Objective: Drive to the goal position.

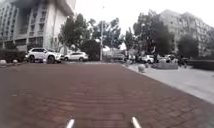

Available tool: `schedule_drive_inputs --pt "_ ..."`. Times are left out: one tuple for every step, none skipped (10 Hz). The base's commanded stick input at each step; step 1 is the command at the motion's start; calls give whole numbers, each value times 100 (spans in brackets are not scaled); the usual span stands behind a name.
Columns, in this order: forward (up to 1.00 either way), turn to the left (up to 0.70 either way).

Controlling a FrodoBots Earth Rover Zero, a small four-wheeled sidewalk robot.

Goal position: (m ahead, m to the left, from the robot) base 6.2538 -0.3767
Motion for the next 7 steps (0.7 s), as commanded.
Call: schedule_drive_inputs --pt "58 0" --pt "58 0" --pt "58 0" --pt "58 0" --pt "58 0" --pt "58 0" --pt "58 0"
